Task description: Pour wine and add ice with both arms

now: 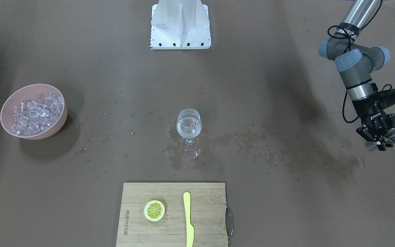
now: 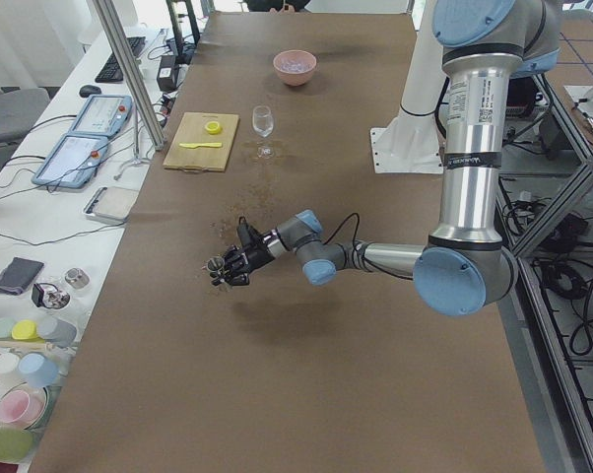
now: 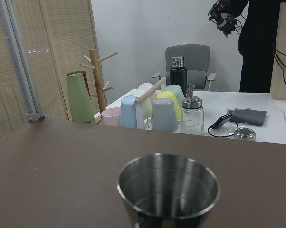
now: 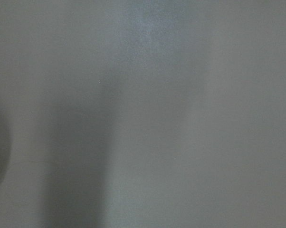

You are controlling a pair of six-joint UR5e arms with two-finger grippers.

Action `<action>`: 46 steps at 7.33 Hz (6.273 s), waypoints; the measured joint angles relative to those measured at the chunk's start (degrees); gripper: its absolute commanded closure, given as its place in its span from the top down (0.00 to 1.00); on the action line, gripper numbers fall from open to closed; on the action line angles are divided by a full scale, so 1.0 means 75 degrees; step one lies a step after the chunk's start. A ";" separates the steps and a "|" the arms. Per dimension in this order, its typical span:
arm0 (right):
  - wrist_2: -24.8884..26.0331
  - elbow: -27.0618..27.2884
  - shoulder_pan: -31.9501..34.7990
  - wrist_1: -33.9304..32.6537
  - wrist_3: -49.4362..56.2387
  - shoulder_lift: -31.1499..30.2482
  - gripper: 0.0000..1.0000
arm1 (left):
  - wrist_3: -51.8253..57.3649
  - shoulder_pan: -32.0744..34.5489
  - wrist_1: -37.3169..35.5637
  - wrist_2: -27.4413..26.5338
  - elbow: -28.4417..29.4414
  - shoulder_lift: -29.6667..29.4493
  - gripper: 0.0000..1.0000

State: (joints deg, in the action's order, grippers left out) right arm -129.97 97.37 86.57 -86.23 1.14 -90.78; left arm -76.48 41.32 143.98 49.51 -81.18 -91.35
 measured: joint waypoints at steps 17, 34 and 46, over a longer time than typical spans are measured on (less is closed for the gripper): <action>0.0008 -0.0015 -0.0005 0.0001 0.0002 0.0044 1.00 | 0.2505 0.0234 0.2113 0.2696 -0.1117 0.0763 0.98; 0.0296 -0.0244 0.0000 -0.0002 0.0282 0.0030 1.00 | 1.1952 0.6509 -0.6902 1.0285 -0.2426 0.0809 0.98; 0.2384 0.2605 -0.4233 0.0946 -0.5985 0.0068 1.00 | 1.1271 0.6748 -0.6835 1.1496 -0.2244 0.1164 0.98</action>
State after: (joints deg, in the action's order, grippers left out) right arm -112.09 116.91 54.83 -79.14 -43.74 -90.27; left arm 8.05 91.93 92.72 135.73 -98.01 -82.62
